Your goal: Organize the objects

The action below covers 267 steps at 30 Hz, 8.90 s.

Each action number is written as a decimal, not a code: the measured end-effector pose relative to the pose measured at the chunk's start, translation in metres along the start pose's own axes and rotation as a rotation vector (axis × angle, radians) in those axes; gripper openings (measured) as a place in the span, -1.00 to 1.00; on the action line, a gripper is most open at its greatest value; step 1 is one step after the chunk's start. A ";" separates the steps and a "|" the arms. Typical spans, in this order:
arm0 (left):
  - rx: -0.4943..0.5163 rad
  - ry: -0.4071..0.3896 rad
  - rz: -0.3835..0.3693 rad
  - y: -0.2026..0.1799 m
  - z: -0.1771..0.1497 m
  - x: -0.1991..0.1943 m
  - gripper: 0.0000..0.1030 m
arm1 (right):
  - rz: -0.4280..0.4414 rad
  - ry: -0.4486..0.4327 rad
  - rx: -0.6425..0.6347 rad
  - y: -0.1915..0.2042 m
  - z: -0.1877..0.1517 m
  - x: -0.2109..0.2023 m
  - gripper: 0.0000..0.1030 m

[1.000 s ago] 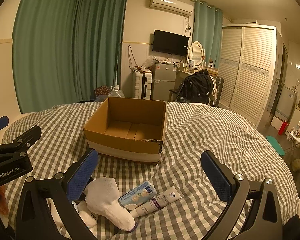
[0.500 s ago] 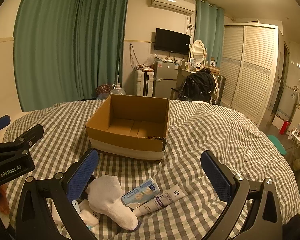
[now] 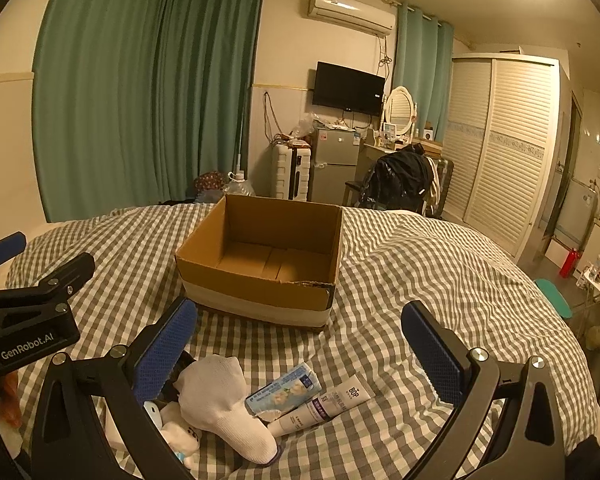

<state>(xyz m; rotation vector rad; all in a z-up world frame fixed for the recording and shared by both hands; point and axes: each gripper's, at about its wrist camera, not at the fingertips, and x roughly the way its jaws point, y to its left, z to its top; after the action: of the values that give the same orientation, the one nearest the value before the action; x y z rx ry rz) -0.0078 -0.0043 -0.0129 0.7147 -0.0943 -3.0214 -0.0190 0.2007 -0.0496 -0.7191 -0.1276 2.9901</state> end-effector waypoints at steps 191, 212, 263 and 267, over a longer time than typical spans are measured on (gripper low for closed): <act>0.090 0.320 -0.293 -0.079 0.078 0.207 0.38 | 0.218 0.103 0.091 -0.052 0.118 0.233 0.60; 0.027 0.158 -0.166 -0.012 0.065 0.017 0.88 | 0.283 -0.054 -0.065 -0.028 0.123 -0.008 0.61; 0.097 0.449 -0.240 -0.016 -0.082 0.110 0.37 | 0.250 0.465 -0.211 0.035 -0.082 0.147 0.00; 0.076 0.431 -0.247 -0.011 -0.073 0.095 0.35 | 0.244 0.423 -0.209 0.035 -0.074 0.129 0.00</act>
<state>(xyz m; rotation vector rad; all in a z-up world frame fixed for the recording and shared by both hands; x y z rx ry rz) -0.0598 -0.0014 -0.1211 1.4646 -0.1141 -3.0108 -0.1017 0.1817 -0.1769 -1.4689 -0.3549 2.9852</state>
